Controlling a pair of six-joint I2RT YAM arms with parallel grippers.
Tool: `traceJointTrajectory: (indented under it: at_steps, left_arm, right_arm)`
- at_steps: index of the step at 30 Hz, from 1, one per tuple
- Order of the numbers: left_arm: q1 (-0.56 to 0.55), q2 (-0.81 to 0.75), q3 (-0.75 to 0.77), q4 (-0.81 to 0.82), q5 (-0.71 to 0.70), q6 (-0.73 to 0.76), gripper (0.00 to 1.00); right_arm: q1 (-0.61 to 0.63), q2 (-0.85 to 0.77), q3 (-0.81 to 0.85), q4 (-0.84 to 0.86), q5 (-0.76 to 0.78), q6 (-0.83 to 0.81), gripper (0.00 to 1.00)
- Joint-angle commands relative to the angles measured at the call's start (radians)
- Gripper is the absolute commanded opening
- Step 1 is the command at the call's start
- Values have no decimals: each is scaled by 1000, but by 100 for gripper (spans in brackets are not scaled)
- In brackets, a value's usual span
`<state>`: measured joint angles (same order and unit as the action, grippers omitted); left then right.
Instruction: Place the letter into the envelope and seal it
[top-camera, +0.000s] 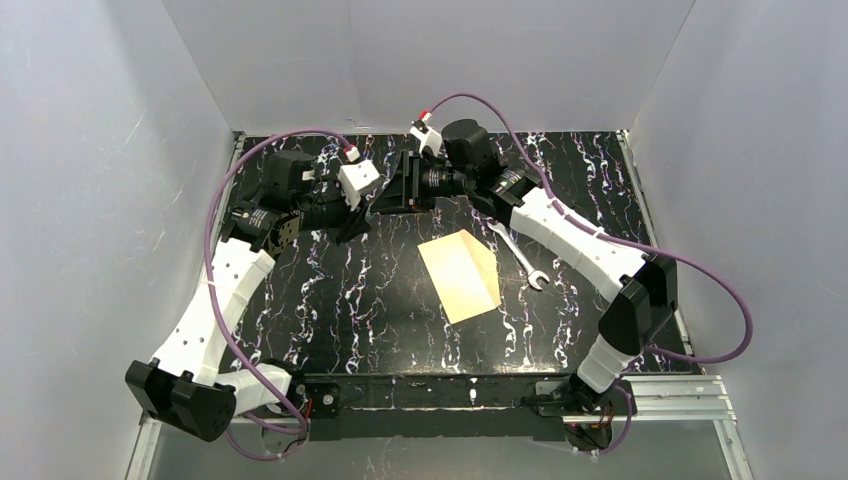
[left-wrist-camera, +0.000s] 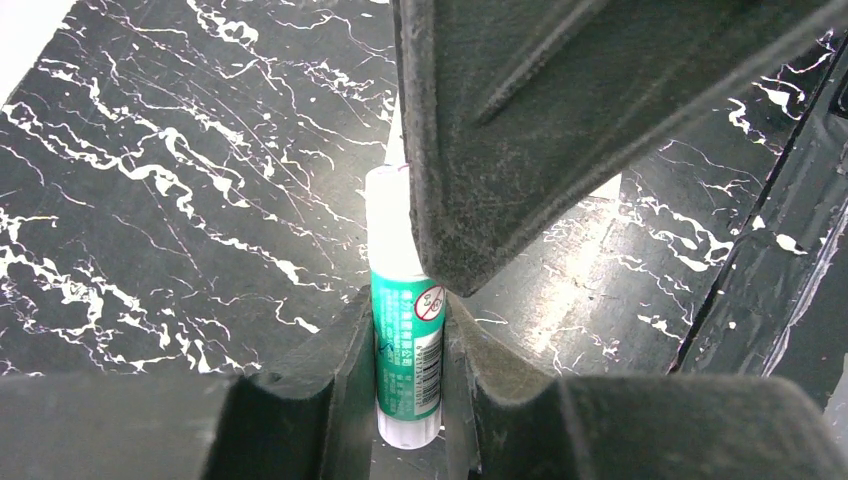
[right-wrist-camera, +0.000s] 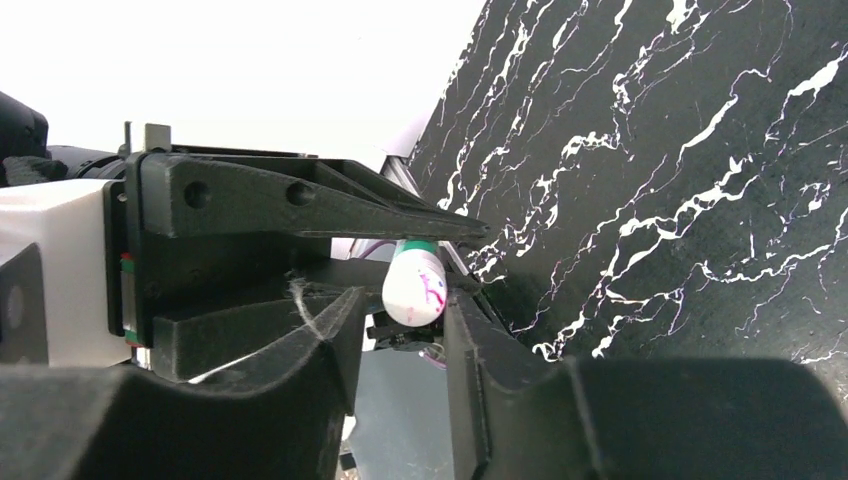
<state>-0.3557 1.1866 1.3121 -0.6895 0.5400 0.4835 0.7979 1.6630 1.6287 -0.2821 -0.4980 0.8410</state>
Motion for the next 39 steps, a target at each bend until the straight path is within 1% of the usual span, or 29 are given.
traceJointTrajectory:
  at_steps: [1,3,5,9,11,12,17,18,19,22,25,27,29,32,33,35,37,39]
  left_arm:
    - [-3,-25,18,-7,-3,20,0]
    - [-3,-25,20,-11,5,26,0]
    - [-4,-24,24,-25,25,35,0]
    - [-3,-22,23,-42,35,41,0]
    - [-3,-22,20,-42,34,42,0]
    - [-4,-22,19,-42,31,42,0]
    - [-4,-16,24,-59,-1,45,0]
    - [-3,-16,22,-59,-6,46,0]
    - [-4,-16,19,-59,-14,46,0]
    - [-3,-15,6,-67,-40,46,0]
    - [-4,-9,-6,-90,-51,47,0]
    - [-4,0,-20,-104,-50,47,0]
    - [-3,1,-39,-100,-49,44,0]
    - [-4,-3,-59,-76,-44,19,0]
    - [-3,-4,-60,-66,-40,8,0]
    - [-4,-3,-53,-42,-17,-27,0]
    - [-3,-4,-48,-9,19,-77,0]
    - [-4,-14,-55,42,57,-142,0]
  right_arm:
    - [1,-3,19,64,-47,16,38]
    - [1,9,28,61,-46,19,35]
    - [1,15,33,57,-38,17,35]
    - [1,20,37,65,-33,18,47]
    - [1,25,39,65,-34,18,47]
    - [1,27,39,65,-34,19,44]
    - [1,17,40,60,-19,18,14]
    - [1,15,40,60,-19,18,5]
    - [0,11,40,56,-15,15,1]
    - [-23,-5,38,27,-1,-14,1]
    - [-93,-34,18,25,-48,-34,1]
    - [-160,-79,-21,84,-92,-21,1]
    - [-236,-123,-65,174,-132,29,1]
    - [-322,-159,-92,188,-146,57,1]
    - [-339,-164,-94,156,-135,47,1]
    - [-368,-165,-87,23,-85,-17,1]
    - [-376,-157,-65,-208,57,-169,1]
    - [-376,-155,-78,-392,250,-285,1]
